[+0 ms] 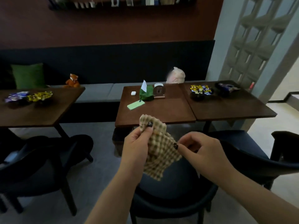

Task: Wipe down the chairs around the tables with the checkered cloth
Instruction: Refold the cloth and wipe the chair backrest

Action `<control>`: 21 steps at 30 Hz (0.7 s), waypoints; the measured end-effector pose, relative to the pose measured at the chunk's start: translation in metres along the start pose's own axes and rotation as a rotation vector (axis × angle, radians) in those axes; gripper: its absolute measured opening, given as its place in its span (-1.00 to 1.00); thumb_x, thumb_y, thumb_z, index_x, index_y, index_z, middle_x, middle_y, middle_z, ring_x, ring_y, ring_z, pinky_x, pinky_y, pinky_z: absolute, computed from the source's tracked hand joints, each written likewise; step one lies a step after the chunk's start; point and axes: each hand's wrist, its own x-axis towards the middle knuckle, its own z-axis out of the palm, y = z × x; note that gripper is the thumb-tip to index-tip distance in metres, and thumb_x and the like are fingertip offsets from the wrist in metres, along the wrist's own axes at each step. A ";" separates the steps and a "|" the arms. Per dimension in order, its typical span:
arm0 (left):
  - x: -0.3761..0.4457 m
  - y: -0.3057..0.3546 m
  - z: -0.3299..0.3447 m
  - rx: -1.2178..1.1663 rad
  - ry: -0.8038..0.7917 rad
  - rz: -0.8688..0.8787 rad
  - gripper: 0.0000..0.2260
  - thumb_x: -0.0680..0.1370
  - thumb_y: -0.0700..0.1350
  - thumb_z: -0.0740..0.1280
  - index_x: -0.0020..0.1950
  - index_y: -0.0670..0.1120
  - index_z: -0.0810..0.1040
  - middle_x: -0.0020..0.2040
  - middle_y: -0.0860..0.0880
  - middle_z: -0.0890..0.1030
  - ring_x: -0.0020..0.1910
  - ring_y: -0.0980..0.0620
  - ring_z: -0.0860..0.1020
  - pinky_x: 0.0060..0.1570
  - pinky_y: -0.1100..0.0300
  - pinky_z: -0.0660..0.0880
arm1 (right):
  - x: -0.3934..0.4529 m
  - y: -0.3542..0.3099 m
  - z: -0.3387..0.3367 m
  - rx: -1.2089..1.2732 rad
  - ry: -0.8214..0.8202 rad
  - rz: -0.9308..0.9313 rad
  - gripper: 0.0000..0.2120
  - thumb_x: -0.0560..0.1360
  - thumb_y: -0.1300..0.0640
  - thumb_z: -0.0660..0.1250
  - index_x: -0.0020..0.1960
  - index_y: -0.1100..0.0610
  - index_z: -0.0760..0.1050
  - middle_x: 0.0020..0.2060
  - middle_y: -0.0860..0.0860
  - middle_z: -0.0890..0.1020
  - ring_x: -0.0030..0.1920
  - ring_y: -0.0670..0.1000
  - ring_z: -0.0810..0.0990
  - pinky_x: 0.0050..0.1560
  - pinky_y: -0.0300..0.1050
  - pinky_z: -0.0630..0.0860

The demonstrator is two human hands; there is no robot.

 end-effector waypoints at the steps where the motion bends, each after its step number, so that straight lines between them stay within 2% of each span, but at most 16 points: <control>1: -0.004 0.002 0.010 -0.029 -0.003 -0.014 -0.82 0.58 -0.07 0.31 -0.10 0.06 0.71 -0.07 -0.05 0.72 -0.06 -0.05 0.69 -0.07 -0.03 0.61 | -0.004 0.003 -0.012 -0.022 -0.006 -0.020 -0.89 0.42 0.15 0.48 -0.11 0.01 0.58 -0.21 -0.18 0.58 -0.14 -0.21 0.57 -0.18 -0.44 0.44; 4: -0.019 0.011 0.036 -0.115 -0.045 0.002 -0.82 0.59 -0.12 0.29 -0.04 -0.05 0.70 -0.02 -0.11 0.71 -0.03 -0.09 0.68 -0.18 0.02 0.62 | -0.014 0.005 -0.042 -0.009 -0.058 -0.087 -0.70 0.40 0.10 0.48 0.12 0.01 0.55 0.01 -0.16 0.54 0.08 -0.22 0.50 0.05 -0.42 0.41; 7: -0.035 0.024 0.056 -0.150 -0.107 0.037 -0.81 0.57 -0.12 0.28 -0.02 -0.07 0.70 0.02 -0.13 0.70 0.00 -0.09 0.68 -0.21 0.09 0.61 | -0.018 -0.004 -0.058 0.026 -0.068 -0.149 -0.56 0.39 0.11 0.50 0.21 -0.04 0.47 0.09 -0.19 0.51 0.16 -0.23 0.46 0.13 -0.43 0.36; 9: -0.041 0.033 0.066 -0.164 -0.121 0.055 -0.81 0.56 -0.13 0.28 -0.01 -0.10 0.70 0.03 -0.15 0.69 0.00 -0.11 0.67 -0.21 0.10 0.61 | -0.017 -0.011 -0.064 0.039 -0.011 -0.153 -0.56 0.36 0.16 0.52 0.15 -0.08 0.46 -0.01 -0.20 0.53 0.05 -0.21 0.51 0.03 -0.44 0.38; 12: -0.049 0.050 0.076 -0.248 -0.101 0.047 -0.77 0.56 -0.12 0.26 0.09 -0.17 0.65 0.04 -0.19 0.68 0.01 -0.15 0.67 -0.18 0.05 0.61 | -0.016 -0.024 -0.077 -0.043 0.101 -0.242 -0.72 0.36 0.22 0.48 -0.10 -0.09 0.47 -0.31 -0.14 0.50 -0.23 -0.12 0.50 -0.16 -0.17 0.46; 13: -0.050 0.055 0.078 -0.271 -0.091 0.033 -0.76 0.56 -0.10 0.26 0.11 -0.18 0.64 0.05 -0.19 0.68 0.01 -0.16 0.67 -0.15 0.03 0.61 | -0.017 -0.029 -0.081 -0.094 0.127 -0.298 -0.76 0.37 0.19 0.45 -0.16 -0.10 0.45 -0.34 -0.16 0.47 -0.24 -0.12 0.47 -0.18 -0.09 0.46; 16: -0.053 0.071 0.078 -0.317 -0.035 -0.005 -0.73 0.55 -0.04 0.29 0.15 -0.15 0.62 0.05 -0.16 0.69 -0.01 -0.14 0.68 -0.10 0.00 0.58 | -0.019 -0.037 -0.093 -0.136 0.089 -0.360 -0.96 0.39 0.11 0.36 -0.19 -0.02 0.53 -0.28 -0.24 0.46 -0.17 -0.17 0.45 -0.14 -0.06 0.45; 19: -0.049 0.081 0.068 -0.387 0.038 0.011 -0.75 0.55 -0.04 0.29 0.12 -0.13 0.62 -0.01 -0.12 0.71 -0.09 -0.07 0.69 -0.17 0.04 0.54 | -0.022 -0.036 -0.099 -0.162 0.020 -0.323 -0.89 0.39 0.25 0.41 -0.13 0.07 0.58 -0.23 -0.20 0.49 -0.12 -0.12 0.48 -0.11 -0.04 0.48; 21: -0.046 0.084 0.060 -0.422 0.068 0.010 -0.76 0.56 -0.05 0.29 0.11 -0.14 0.62 -0.04 -0.11 0.71 -0.10 -0.05 0.69 -0.23 0.09 0.56 | -0.025 -0.037 -0.101 -0.187 -0.006 -0.294 -0.84 0.39 0.30 0.43 -0.14 0.05 0.58 -0.23 -0.22 0.48 -0.11 -0.15 0.47 -0.09 -0.17 0.43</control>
